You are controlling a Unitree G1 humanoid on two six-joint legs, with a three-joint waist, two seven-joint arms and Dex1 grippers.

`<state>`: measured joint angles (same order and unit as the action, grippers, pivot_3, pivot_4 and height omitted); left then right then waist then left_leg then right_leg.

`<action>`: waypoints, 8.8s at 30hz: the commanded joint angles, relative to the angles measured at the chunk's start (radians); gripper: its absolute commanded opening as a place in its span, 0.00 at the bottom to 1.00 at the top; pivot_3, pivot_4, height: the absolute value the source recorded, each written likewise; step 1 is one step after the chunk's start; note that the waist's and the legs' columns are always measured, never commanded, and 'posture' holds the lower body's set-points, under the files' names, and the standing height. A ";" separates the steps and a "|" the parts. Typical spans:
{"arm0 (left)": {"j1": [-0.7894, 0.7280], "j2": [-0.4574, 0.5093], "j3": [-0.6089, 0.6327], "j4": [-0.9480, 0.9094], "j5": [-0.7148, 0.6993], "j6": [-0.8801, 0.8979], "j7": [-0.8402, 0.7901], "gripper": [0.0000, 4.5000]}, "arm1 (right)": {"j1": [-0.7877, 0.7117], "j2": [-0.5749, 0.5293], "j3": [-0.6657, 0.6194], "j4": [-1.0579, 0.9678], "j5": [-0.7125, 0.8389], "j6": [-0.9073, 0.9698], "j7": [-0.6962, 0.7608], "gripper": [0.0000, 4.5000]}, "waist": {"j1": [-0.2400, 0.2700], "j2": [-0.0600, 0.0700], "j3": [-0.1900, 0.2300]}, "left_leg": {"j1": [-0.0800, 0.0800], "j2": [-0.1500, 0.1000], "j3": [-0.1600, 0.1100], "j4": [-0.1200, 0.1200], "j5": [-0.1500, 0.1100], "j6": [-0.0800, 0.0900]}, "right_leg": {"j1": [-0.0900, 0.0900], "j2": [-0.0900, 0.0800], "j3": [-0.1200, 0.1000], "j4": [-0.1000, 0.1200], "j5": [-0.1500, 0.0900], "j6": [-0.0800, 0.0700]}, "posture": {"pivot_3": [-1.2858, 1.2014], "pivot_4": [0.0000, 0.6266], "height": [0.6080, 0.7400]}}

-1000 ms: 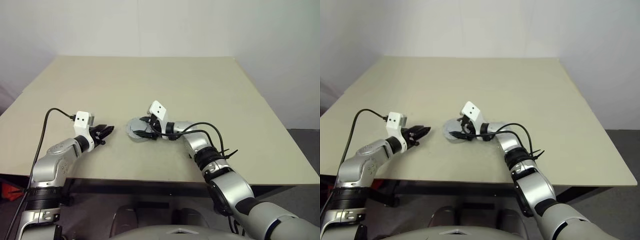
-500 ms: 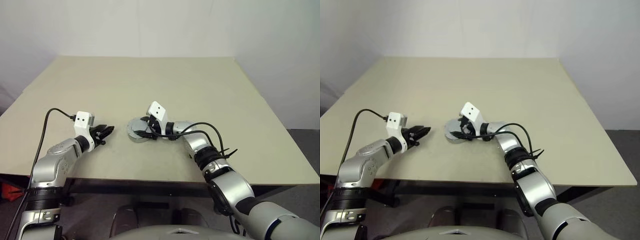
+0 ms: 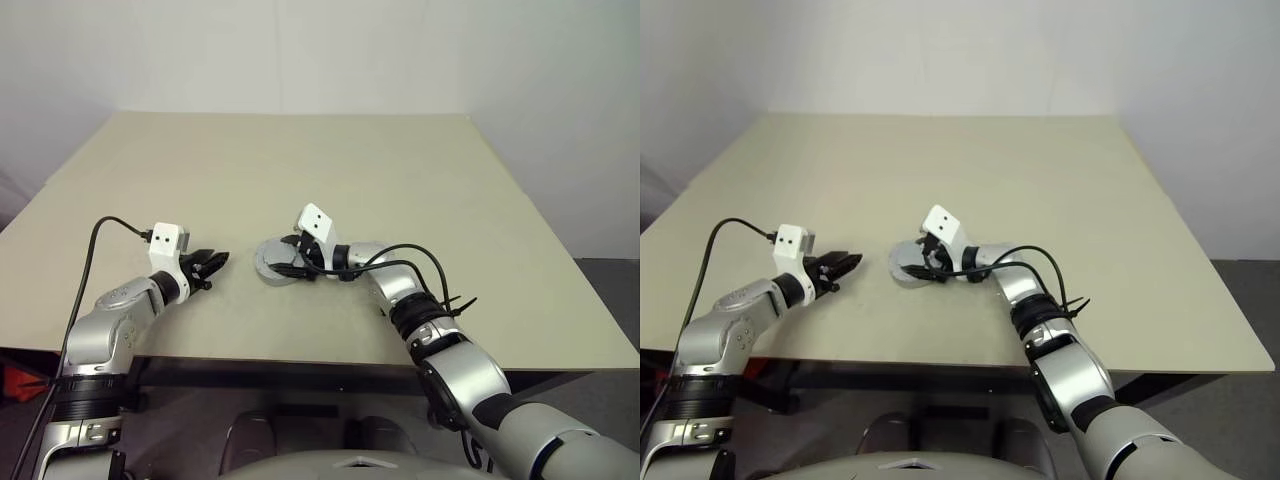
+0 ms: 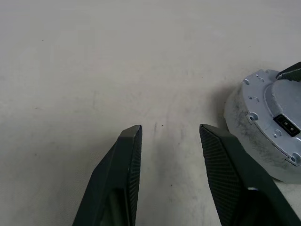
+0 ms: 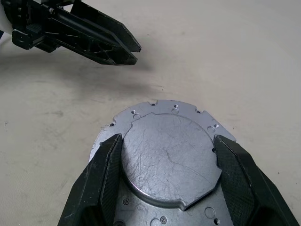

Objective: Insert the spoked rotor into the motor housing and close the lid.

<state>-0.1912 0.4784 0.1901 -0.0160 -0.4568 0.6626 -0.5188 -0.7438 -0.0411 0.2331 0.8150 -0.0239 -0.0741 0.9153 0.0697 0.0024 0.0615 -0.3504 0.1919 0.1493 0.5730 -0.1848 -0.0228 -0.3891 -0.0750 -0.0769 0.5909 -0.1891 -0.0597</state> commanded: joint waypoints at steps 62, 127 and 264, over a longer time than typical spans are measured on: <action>-0.201 -0.224 0.123 0.032 -0.235 0.654 0.301 0.00 | -0.039 -0.019 -0.015 0.041 -0.007 0.037 -0.110 0.66 | 0.001 0.003 -0.001 | 0.006 -0.001 -0.001 0.002 -0.001 0.001 | 0.007 -0.001 0.000 -0.004 -0.005 0.008 | 0.52 0.00 1.00; -0.202 -0.229 0.136 0.016 -0.250 0.643 0.281 0.00 | -0.065 -0.160 -0.428 -0.280 0.540 1.506 -0.230 0.99 | 0.018 0.011 -0.002 | 0.002 -0.001 0.001 -0.011 0.000 0.000 | 0.003 0.000 -0.001 -0.014 -0.005 0.008 | 0.52 0.00 1.00; -0.319 -0.361 0.378 0.291 -1.327 0.317 0.613 0.78 | -0.401 0.122 -0.959 -0.016 1.048 1.295 -0.762 0.44 | 0.033 0.003 0.004 | -0.024 0.000 0.003 0.003 0.004 -0.006 | -0.019 0.000 -0.003 0.002 0.002 0.005 | 0.52 0.00 1.00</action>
<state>-0.4754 0.1097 0.5858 0.2837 -1.7521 0.9782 0.1126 -1.1173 0.0671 -0.7307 0.8528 0.9570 1.1929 0.1287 0.1027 0.0055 0.0653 -0.3742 0.1916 0.1526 0.5766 -0.1809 -0.0293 -0.4079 -0.0748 -0.0802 0.5925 -0.1866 -0.0547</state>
